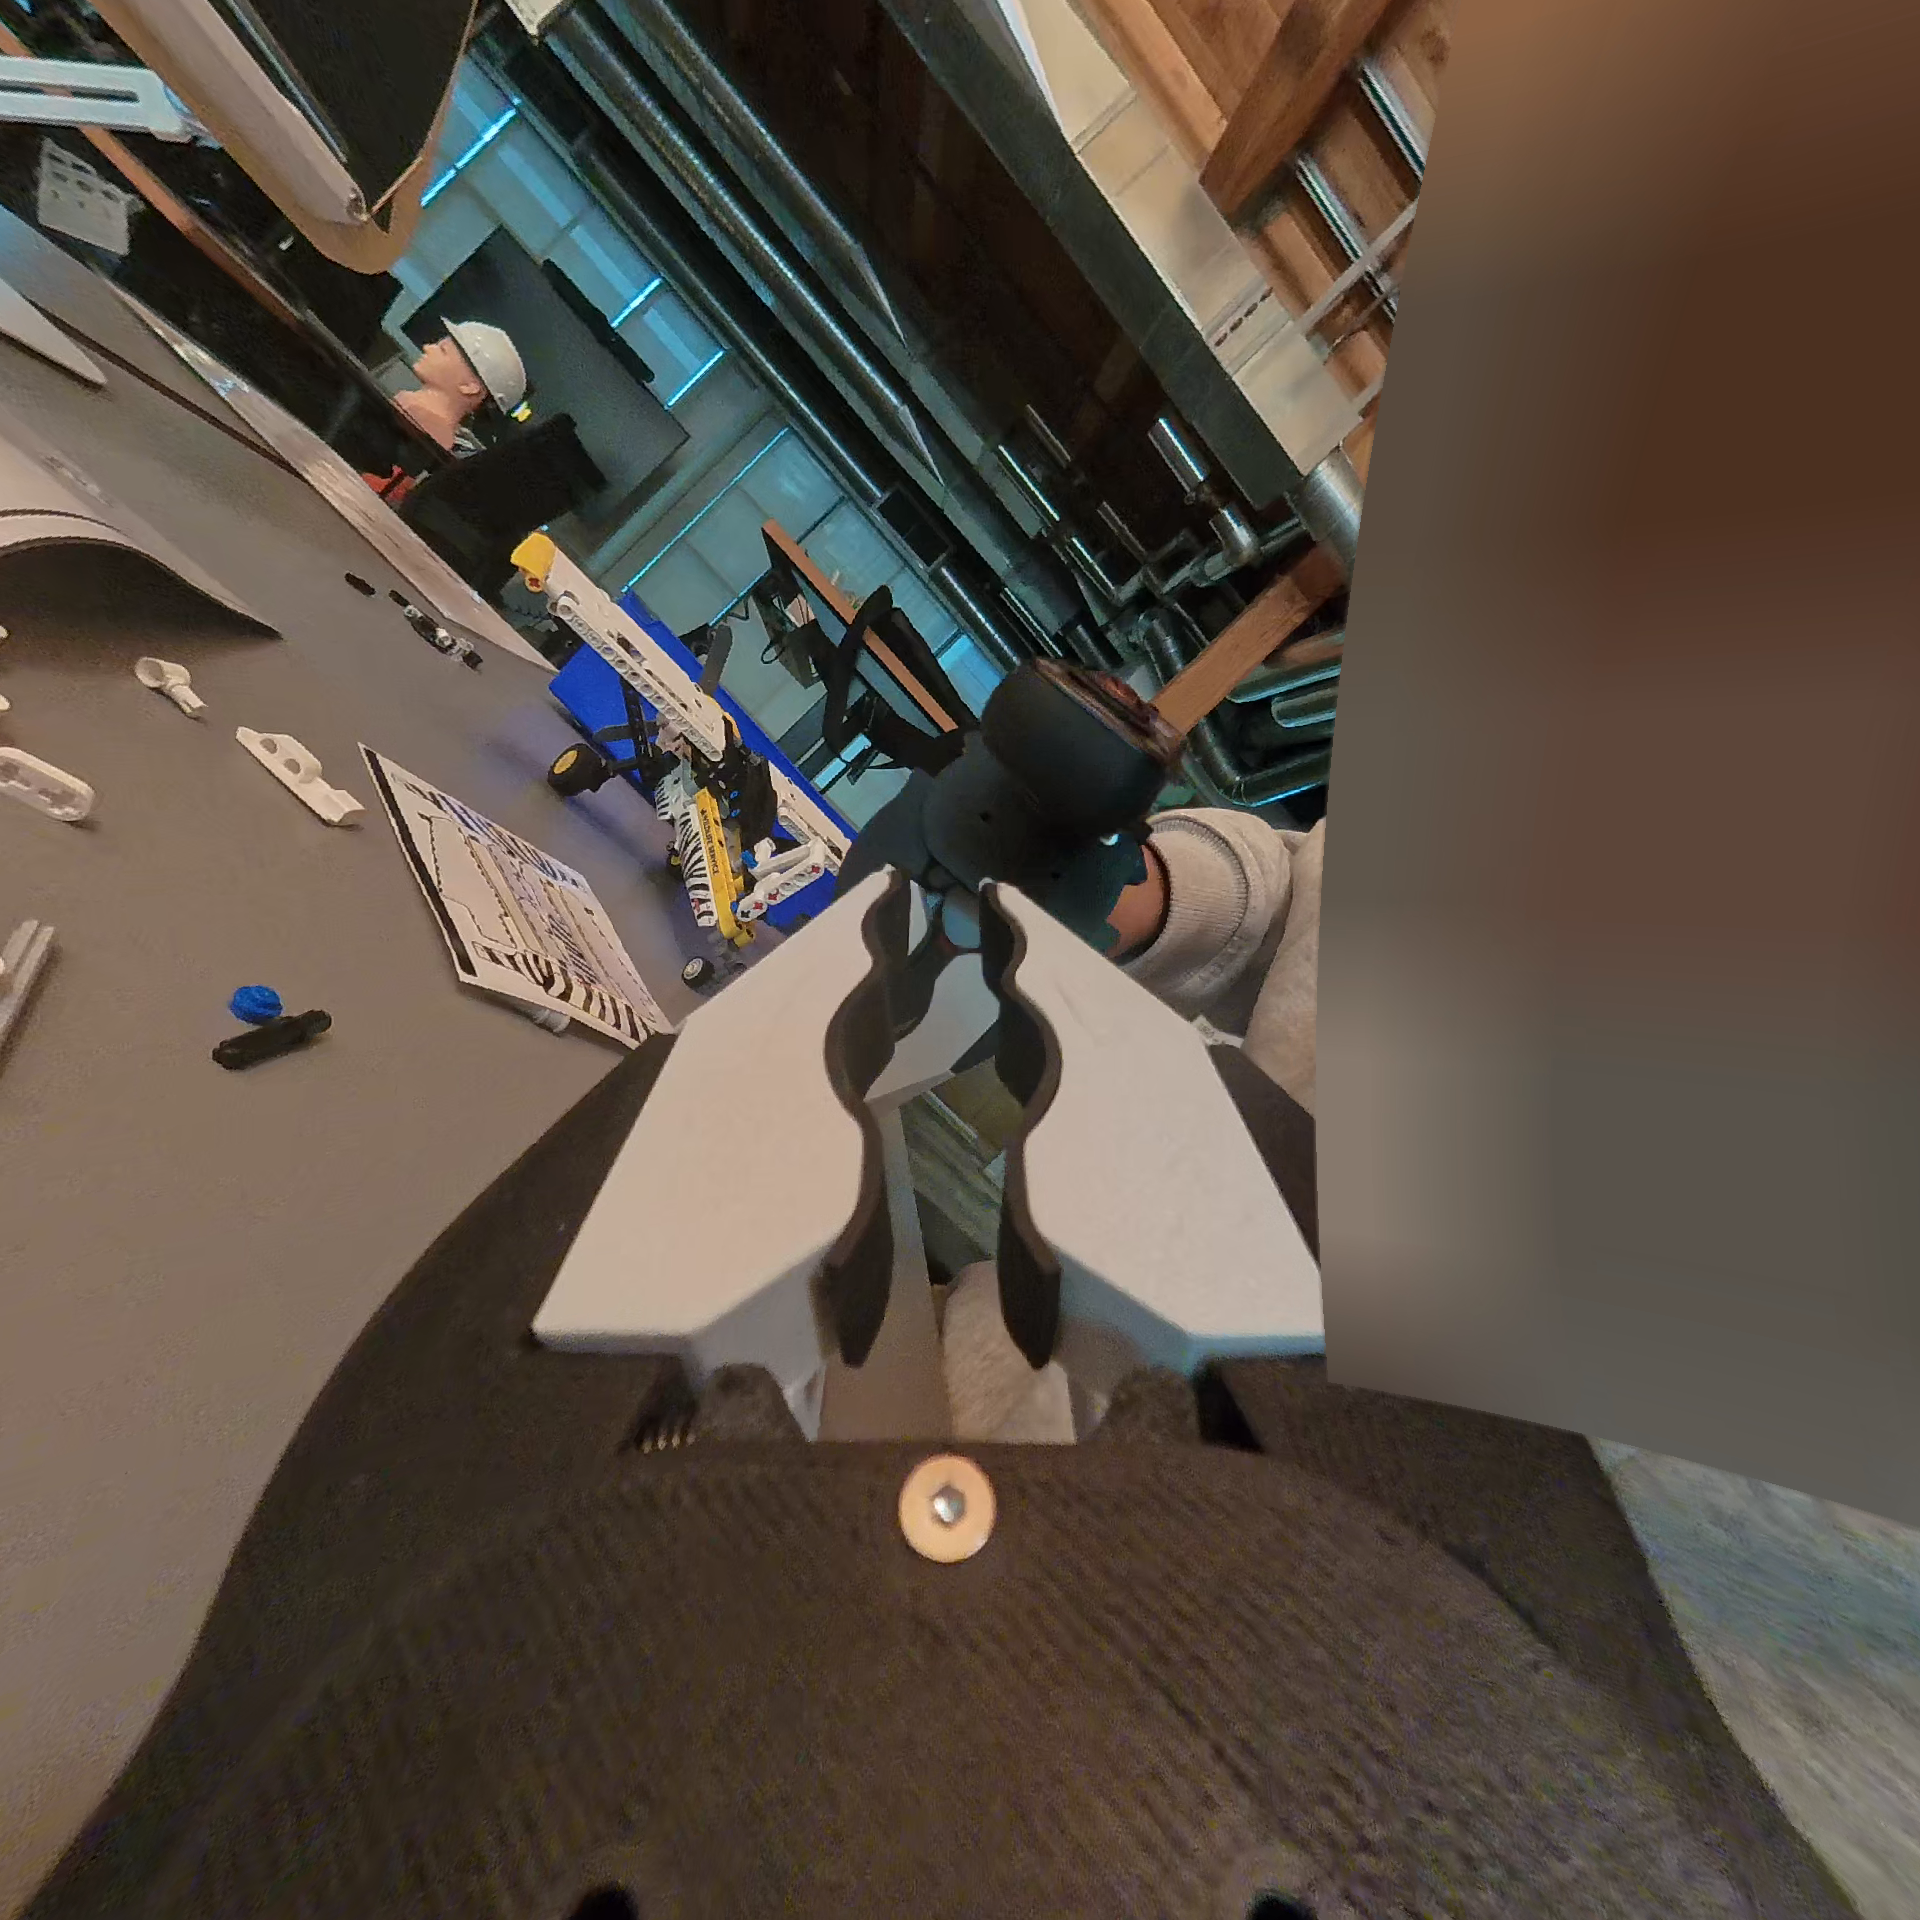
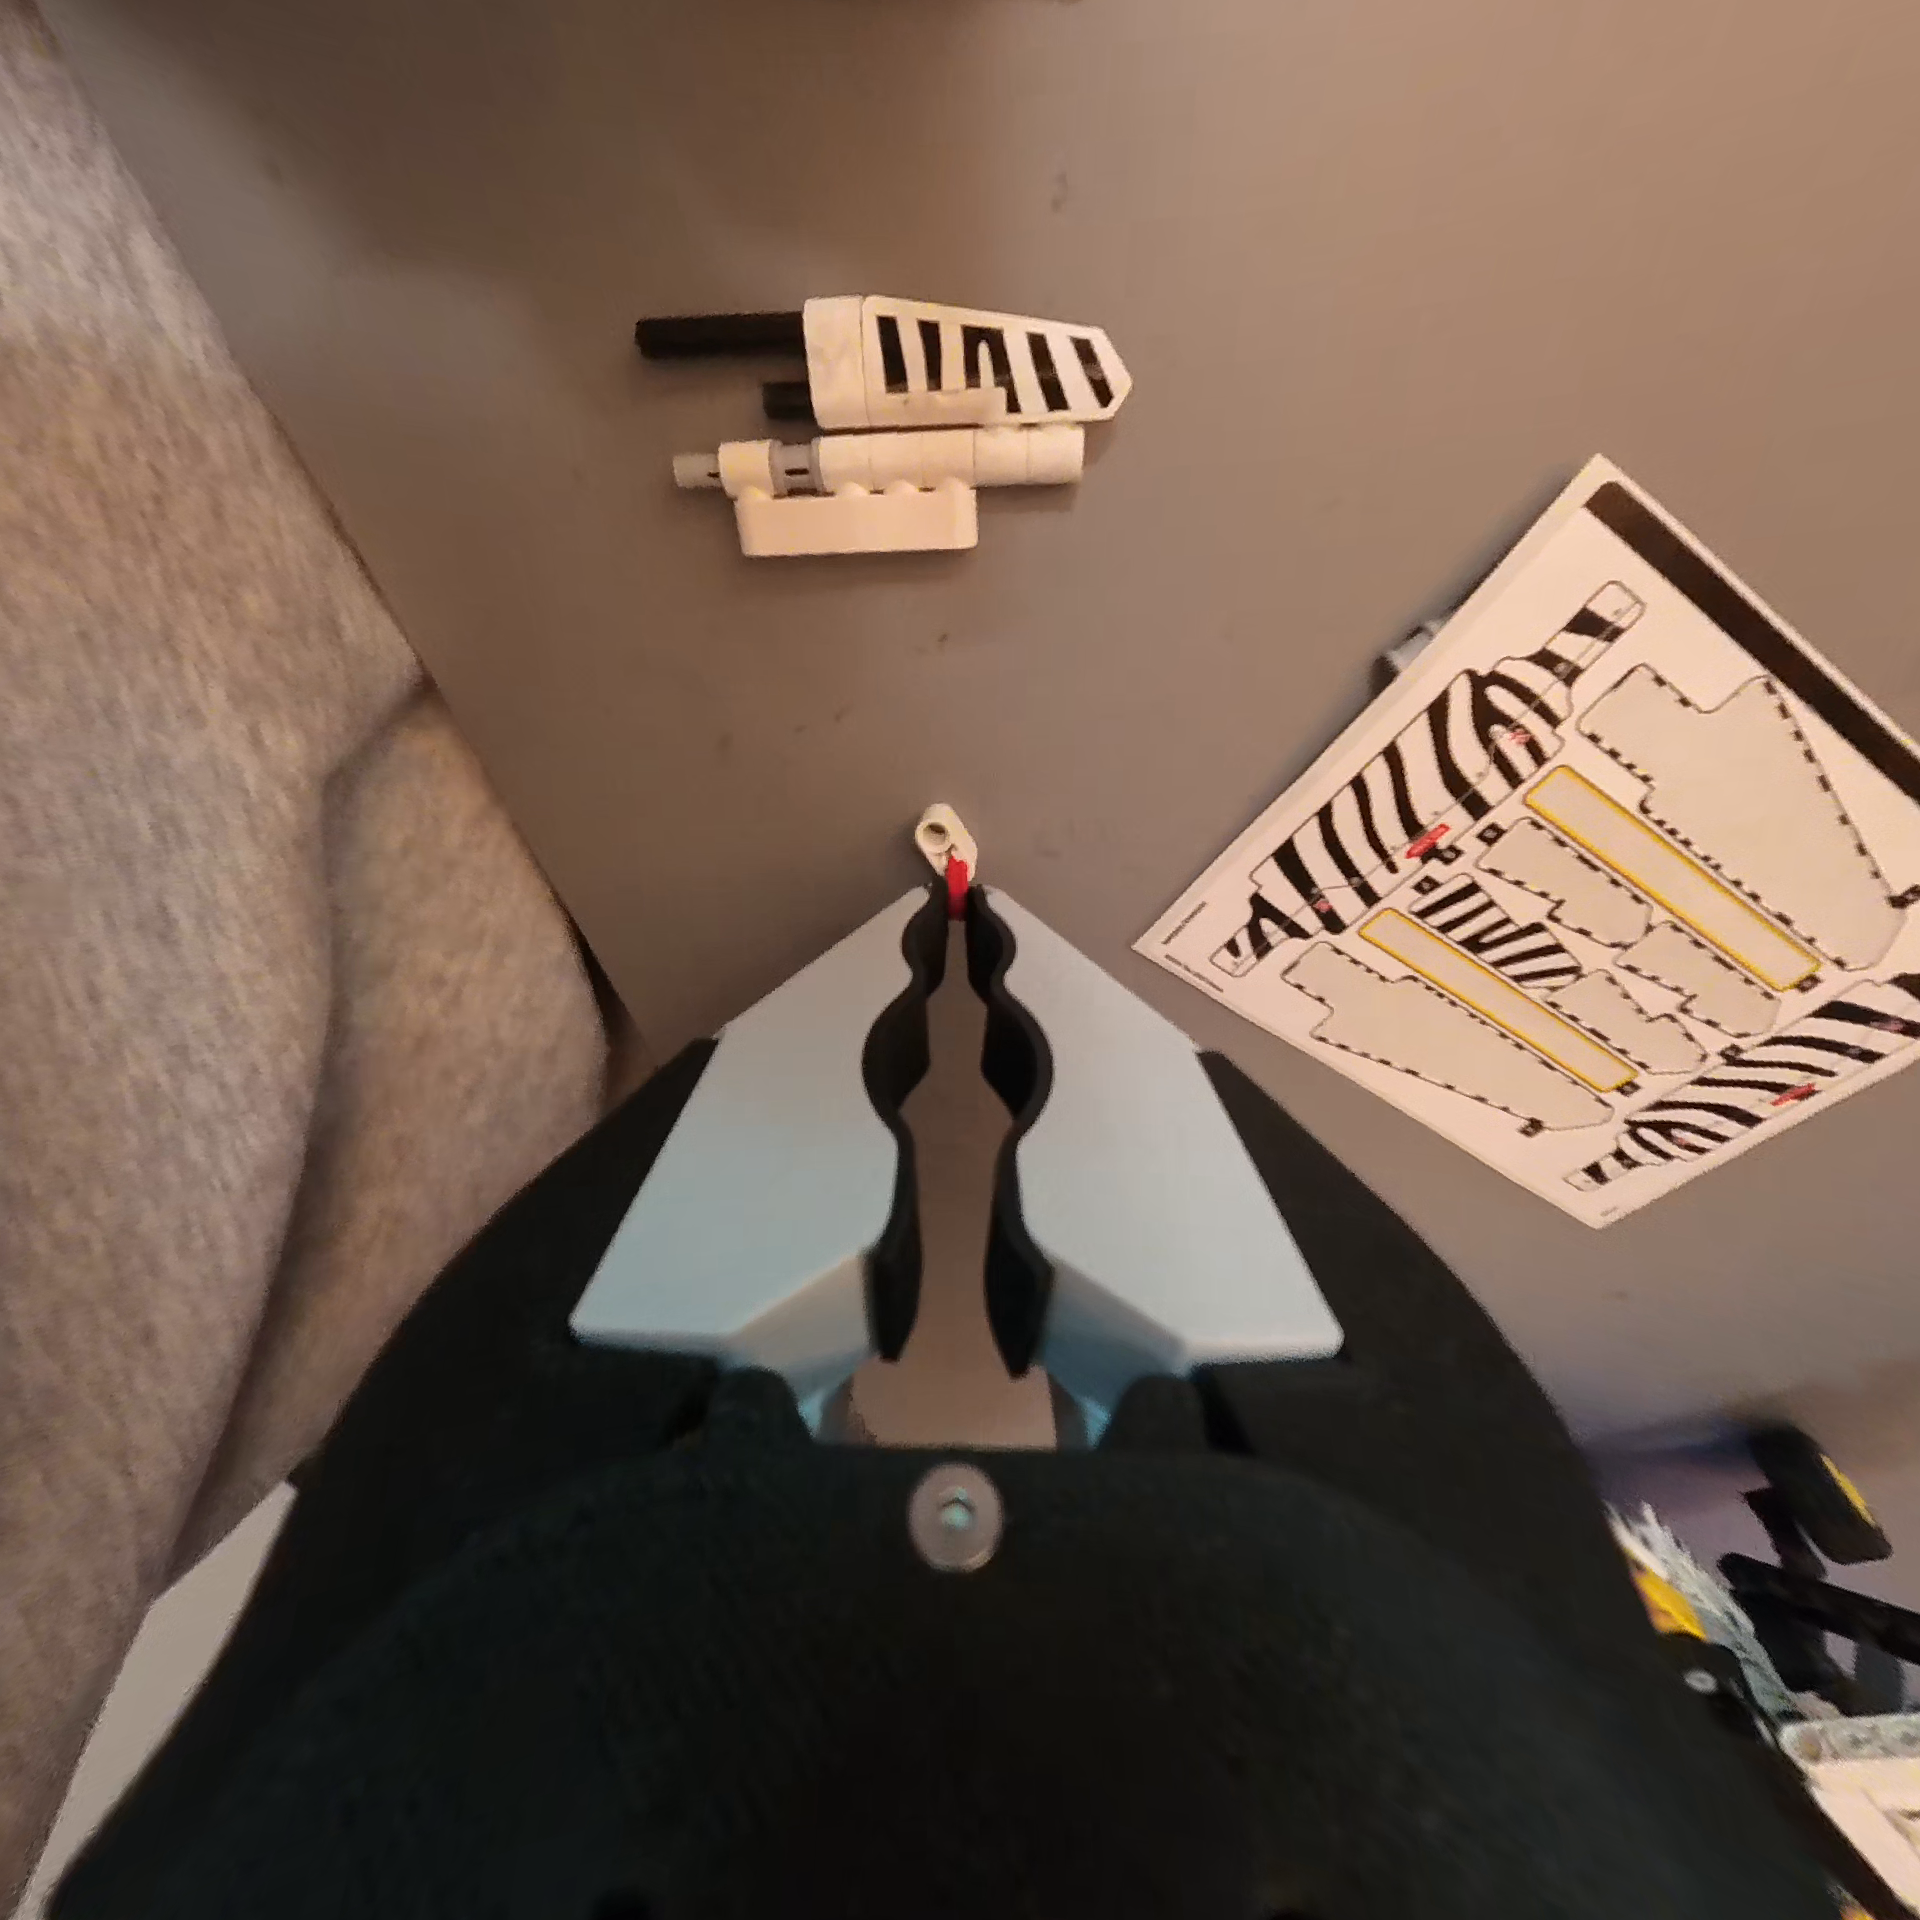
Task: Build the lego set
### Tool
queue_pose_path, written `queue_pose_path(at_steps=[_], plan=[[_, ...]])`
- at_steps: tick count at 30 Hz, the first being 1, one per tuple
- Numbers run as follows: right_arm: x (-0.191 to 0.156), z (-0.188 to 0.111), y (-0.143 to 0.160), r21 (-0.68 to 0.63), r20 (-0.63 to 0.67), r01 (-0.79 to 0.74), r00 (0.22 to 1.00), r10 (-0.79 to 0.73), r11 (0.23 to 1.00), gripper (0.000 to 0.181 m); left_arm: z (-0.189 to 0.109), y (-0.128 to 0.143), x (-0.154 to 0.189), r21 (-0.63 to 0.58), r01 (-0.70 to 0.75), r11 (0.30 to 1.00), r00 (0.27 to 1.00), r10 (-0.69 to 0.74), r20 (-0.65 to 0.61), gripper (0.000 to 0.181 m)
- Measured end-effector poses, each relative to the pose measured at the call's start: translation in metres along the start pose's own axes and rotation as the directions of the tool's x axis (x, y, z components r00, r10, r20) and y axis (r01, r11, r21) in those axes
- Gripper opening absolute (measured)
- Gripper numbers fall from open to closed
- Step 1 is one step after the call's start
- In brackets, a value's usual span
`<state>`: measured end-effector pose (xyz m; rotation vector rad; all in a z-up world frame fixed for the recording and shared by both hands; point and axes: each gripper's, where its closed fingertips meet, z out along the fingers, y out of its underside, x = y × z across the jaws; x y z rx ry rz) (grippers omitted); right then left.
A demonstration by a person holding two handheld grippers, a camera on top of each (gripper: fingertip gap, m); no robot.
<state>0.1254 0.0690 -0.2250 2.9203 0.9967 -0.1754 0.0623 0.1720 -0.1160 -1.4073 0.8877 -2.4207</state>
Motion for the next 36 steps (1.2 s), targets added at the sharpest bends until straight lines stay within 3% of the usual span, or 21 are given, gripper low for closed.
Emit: queue_pose_path(at_steps=[7,28,36], plan=[[0.0005,0.0003,-0.0022,-0.016,-0.003,-0.007,1.000,0.007,1.000,0.002,0.0018,0.0026,-0.0024,-0.016,-0.012,1.000,1.000,0.013,0.028,0.000],[0.0016,0.0021,-0.0047,-0.083,-0.061,0.040,0.997,-0.045,0.996,0.002,0.0020,0.0050,-0.0093,-0.032,-0.052,0.998,0.993,0.055,0.105,0.000],[0.0013,0.0027,-0.0051,-0.129,0.023,0.052,0.999,-0.049,0.990,0.002,0.0015,0.0039,-0.0091,-0.024,-0.053,0.998,0.993,0.055,0.105,0.000]])
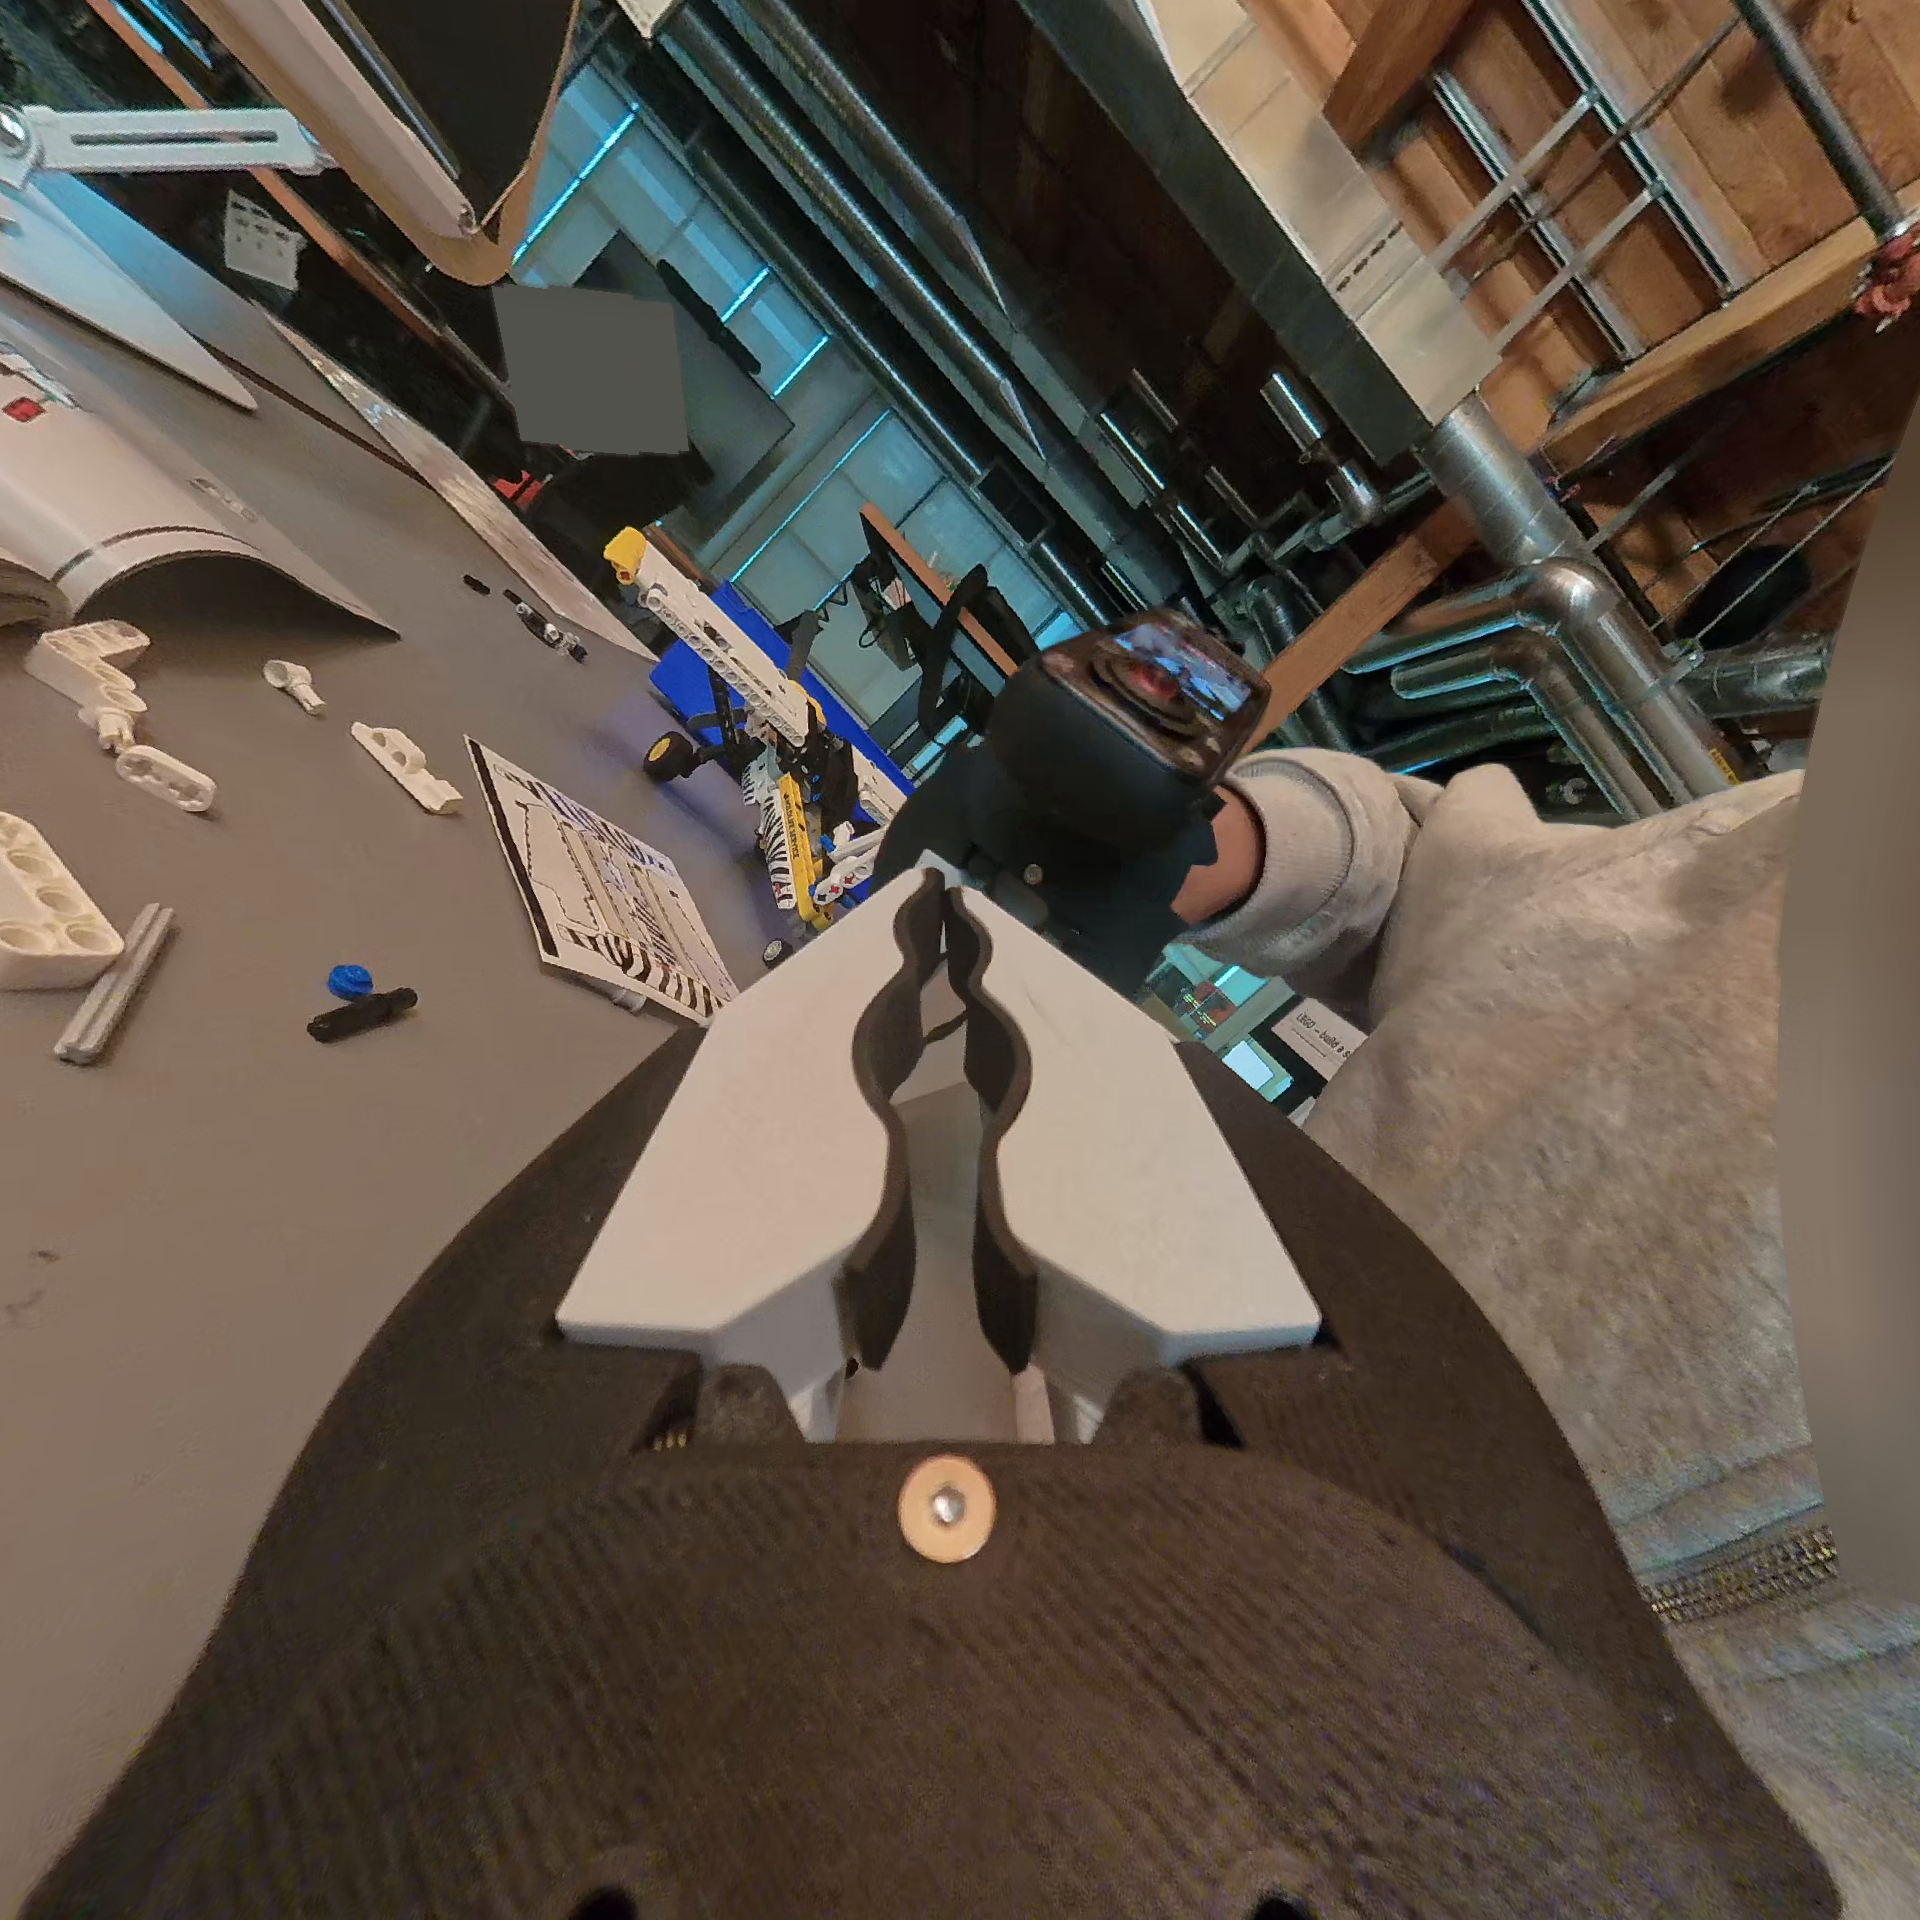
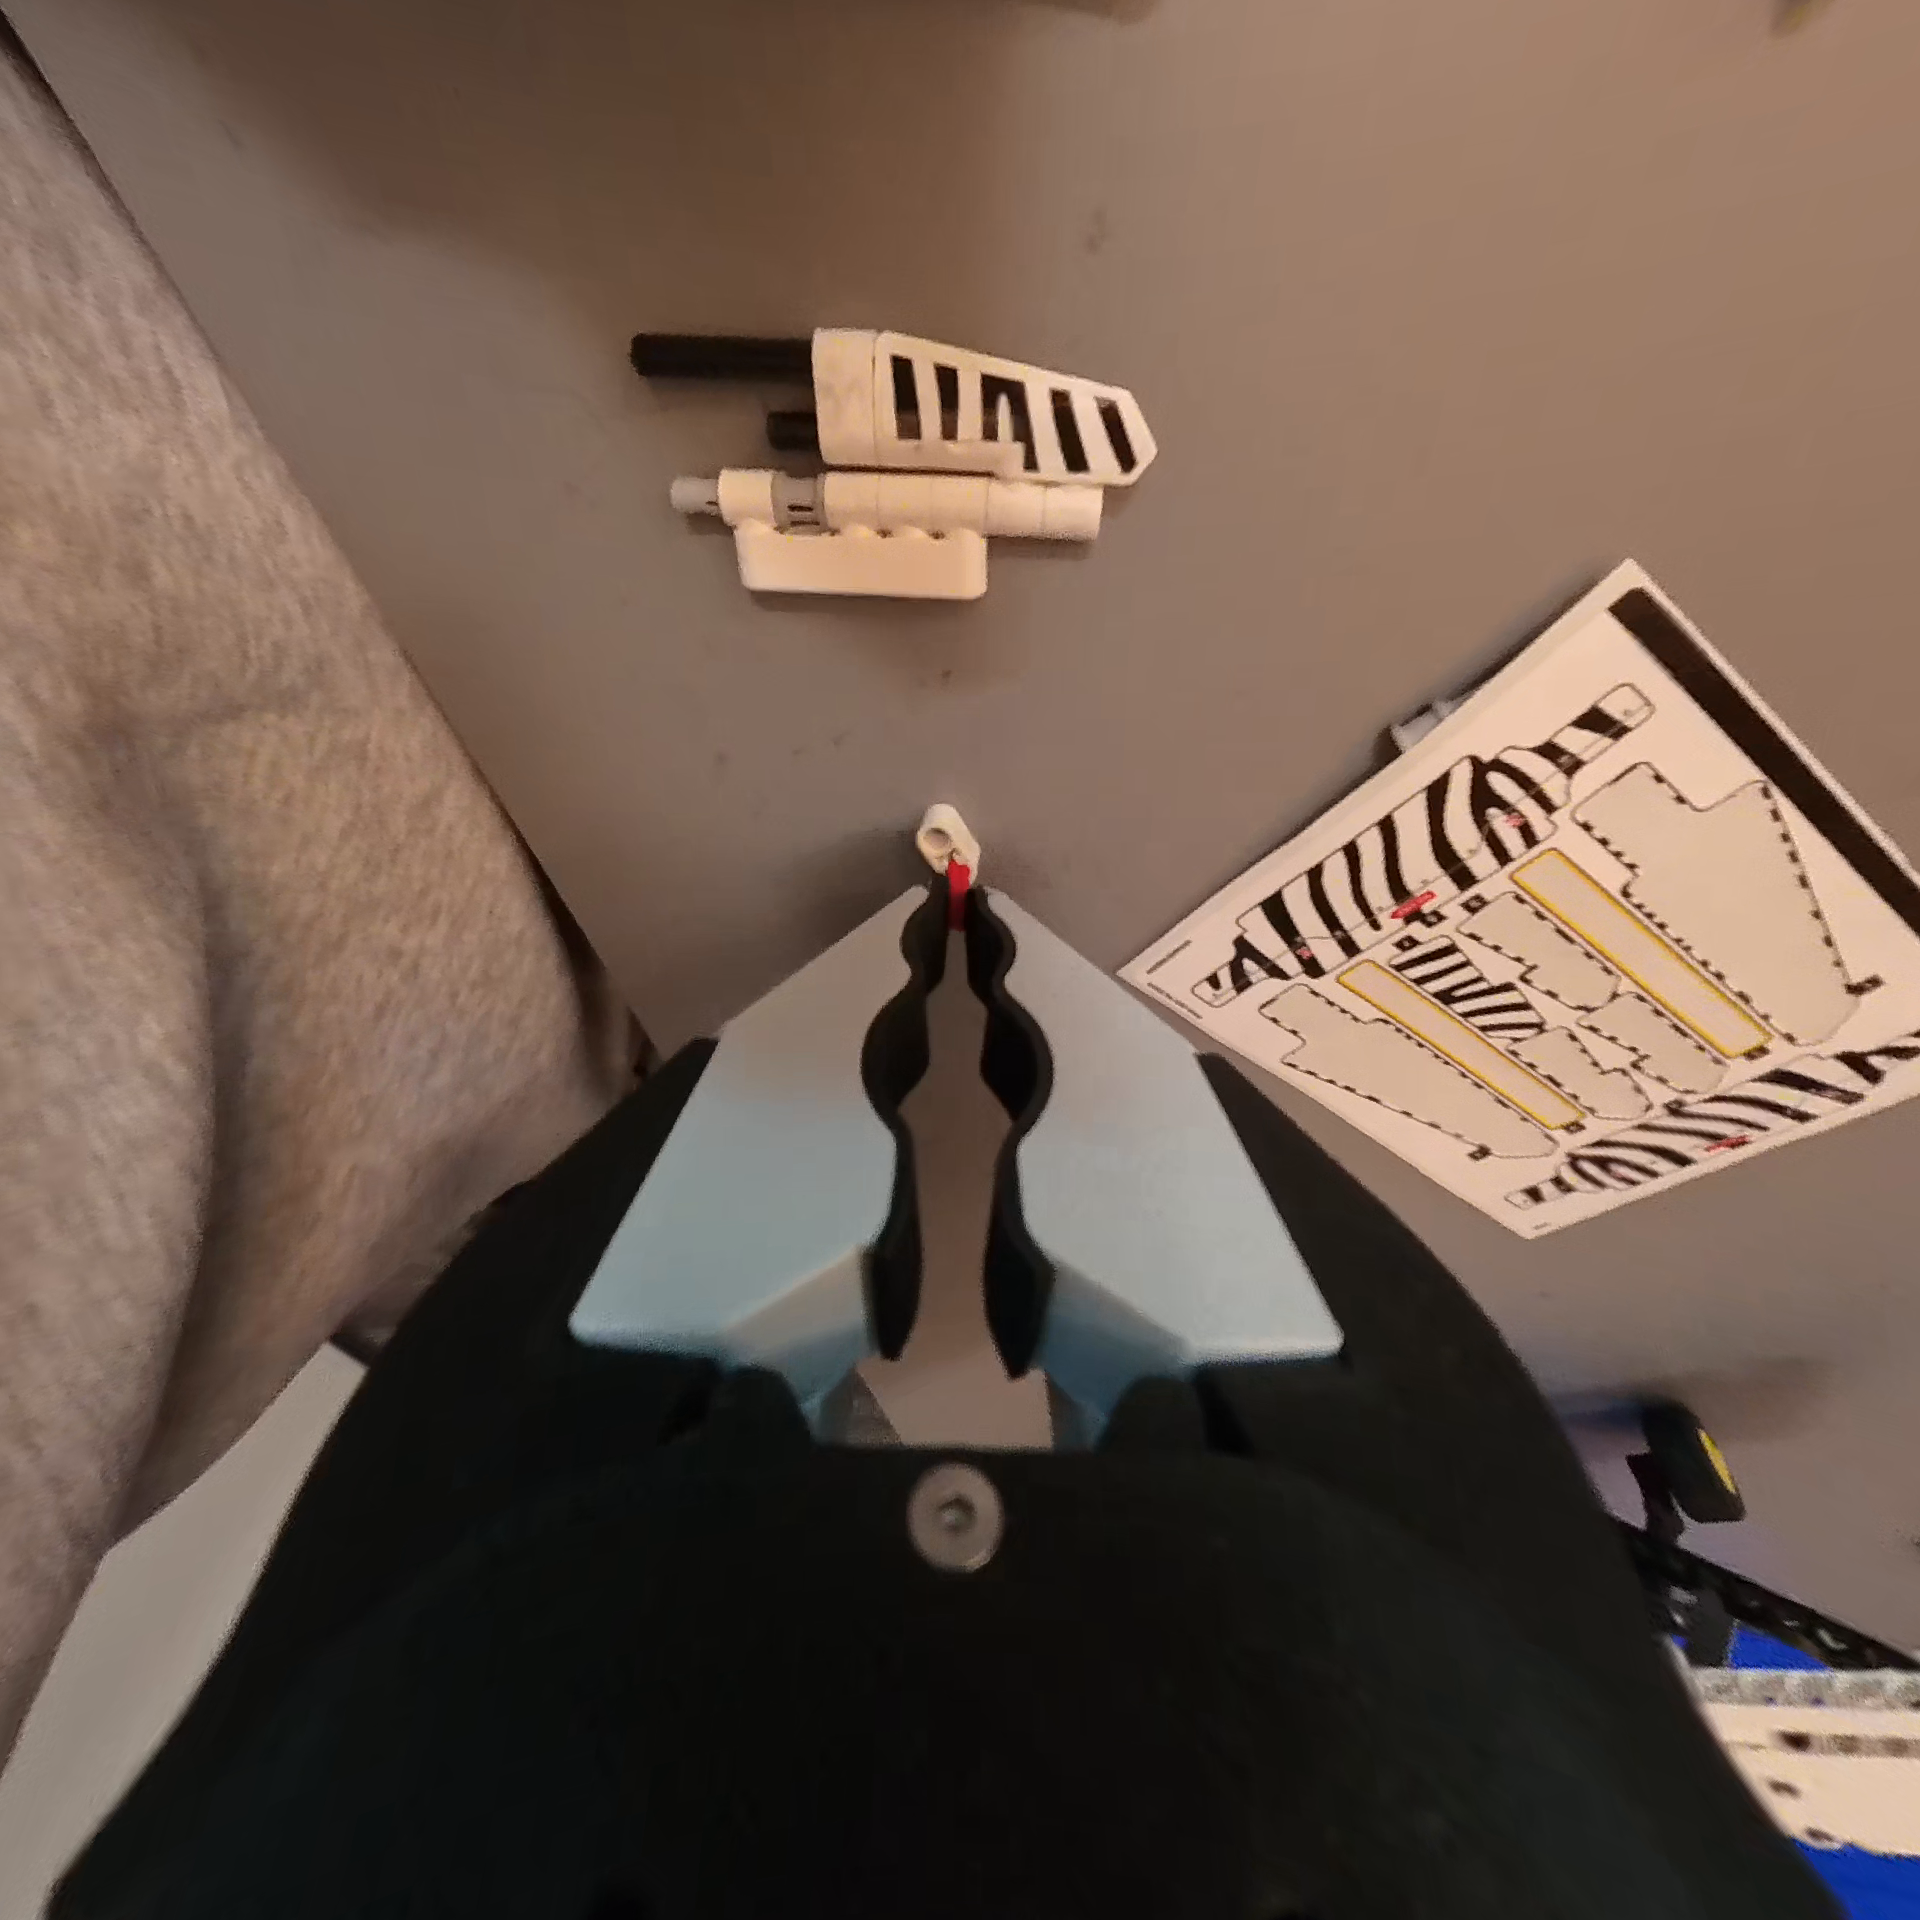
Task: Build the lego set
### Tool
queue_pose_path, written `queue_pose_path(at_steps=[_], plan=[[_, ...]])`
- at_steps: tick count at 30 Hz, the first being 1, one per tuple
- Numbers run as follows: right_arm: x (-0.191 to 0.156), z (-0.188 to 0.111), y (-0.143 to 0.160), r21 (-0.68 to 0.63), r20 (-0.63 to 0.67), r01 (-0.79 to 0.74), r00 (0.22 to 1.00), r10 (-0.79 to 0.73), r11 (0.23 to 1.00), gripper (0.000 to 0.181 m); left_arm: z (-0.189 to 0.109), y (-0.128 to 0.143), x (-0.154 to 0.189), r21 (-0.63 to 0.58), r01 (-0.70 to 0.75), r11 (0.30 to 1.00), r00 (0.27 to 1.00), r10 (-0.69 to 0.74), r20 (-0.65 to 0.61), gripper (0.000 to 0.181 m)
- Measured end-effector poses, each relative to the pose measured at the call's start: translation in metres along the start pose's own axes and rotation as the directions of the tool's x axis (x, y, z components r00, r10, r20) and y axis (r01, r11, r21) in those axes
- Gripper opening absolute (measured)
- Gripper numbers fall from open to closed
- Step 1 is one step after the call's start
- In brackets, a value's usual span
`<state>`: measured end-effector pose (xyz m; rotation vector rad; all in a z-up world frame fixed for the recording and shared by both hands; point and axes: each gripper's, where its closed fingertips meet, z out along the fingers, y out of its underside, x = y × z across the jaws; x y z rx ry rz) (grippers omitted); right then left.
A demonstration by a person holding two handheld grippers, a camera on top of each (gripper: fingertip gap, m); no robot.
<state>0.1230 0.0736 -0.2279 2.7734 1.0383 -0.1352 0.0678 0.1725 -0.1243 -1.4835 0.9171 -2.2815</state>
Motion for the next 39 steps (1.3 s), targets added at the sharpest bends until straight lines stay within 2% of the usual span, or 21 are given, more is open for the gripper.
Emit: queue_pose_path(at_steps=[9,19,25,29,33,36,39], plan=[[0.000,0.001,-0.001,-0.042,0.076,0.021,0.997,-0.018,0.999,0.001,-0.001,-0.002,0.000,0.010,0.004,1.000,1.000,-0.004,-0.006,0.000],[0.000,0.001,-0.003,0.061,-0.036,0.055,0.998,-0.053,0.997,0.002,-0.001,-0.002,0.001,0.012,0.015,1.000,1.000,-0.015,-0.018,0.000],[0.003,-0.001,-0.008,0.119,-0.224,0.213,0.957,-0.183,0.970,0.008,-0.001,-0.002,0.002,0.012,0.013,1.000,1.000,-0.013,-0.016,0.000],[0.006,-0.006,-0.008,0.169,-0.240,0.208,0.957,-0.164,0.963,0.022,-0.001,-0.002,0.001,0.011,0.018,1.000,1.000,-0.018,-0.018,0.000],[-0.001,-0.016,-0.011,0.270,-0.238,0.302,0.941,-0.241,0.914,0.021,-0.001,-0.002,0.001,0.013,0.021,1.000,1.000,-0.021,-0.019,0.000],[-0.001,-0.012,-0.006,0.249,-0.274,0.418,0.896,-0.350,0.874,0.018,-0.001,-0.001,0.001,0.008,0.022,1.000,1.000,-0.022,-0.018,0.000],[0.000,-0.008,-0.004,0.244,-0.275,0.462,0.876,-0.396,0.852,0.014,-0.001,-0.001,0.001,0.005,0.024,1.000,1.000,-0.024,-0.016,0.000]])
